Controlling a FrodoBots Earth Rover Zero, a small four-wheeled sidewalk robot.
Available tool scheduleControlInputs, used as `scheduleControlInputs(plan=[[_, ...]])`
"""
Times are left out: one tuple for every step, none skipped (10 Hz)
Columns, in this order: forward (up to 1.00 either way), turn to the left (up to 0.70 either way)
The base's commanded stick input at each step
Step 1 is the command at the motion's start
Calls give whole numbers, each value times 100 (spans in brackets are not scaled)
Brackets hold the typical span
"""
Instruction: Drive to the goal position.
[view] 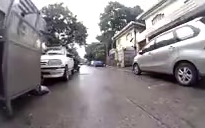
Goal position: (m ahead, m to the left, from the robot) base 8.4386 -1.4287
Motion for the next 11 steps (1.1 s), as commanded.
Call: scheduleControlInputs(plan=[[100,0],[100,0],[100,0],[100,1],[100,26],[100,0],[100,0],[100,0],[100,0],[100,0],[100,0]])
